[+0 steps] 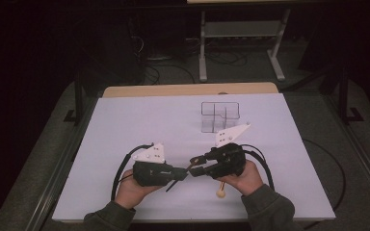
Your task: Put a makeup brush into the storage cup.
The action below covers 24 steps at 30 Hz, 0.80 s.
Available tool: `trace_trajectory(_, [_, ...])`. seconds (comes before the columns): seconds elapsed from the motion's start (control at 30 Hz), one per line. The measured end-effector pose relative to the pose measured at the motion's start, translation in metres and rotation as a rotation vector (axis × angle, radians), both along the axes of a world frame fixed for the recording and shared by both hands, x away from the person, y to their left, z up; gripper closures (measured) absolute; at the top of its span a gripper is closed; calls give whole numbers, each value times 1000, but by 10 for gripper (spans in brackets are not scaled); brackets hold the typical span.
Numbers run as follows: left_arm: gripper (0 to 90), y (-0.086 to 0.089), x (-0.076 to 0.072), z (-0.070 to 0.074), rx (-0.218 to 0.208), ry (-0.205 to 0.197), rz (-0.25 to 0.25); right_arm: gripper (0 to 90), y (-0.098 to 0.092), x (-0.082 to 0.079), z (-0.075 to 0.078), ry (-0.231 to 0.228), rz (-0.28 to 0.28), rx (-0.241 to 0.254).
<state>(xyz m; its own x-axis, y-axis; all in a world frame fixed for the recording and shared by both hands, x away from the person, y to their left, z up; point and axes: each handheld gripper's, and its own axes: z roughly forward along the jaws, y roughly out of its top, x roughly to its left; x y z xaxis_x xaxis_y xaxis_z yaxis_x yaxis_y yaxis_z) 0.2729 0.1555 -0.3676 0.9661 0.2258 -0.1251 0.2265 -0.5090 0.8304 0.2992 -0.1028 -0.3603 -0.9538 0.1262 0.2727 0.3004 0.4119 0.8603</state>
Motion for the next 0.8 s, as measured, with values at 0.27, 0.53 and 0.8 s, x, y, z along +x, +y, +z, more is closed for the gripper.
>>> trace_trajectory(0.27, [830, -2, 0, -2, -2, 5, -6, 815, 2, 2, -3, 20, 9, 56])
trace_trajectory(0.53, [759, -6, 1, -5, 30, 18, -20, 831, 3, 5, 0, 38, 40, 4])
trace_trajectory(0.8, [753, -13, 0, -14, 96, 28, -39, 831, 5, 7, 18, 24, 69, -119])
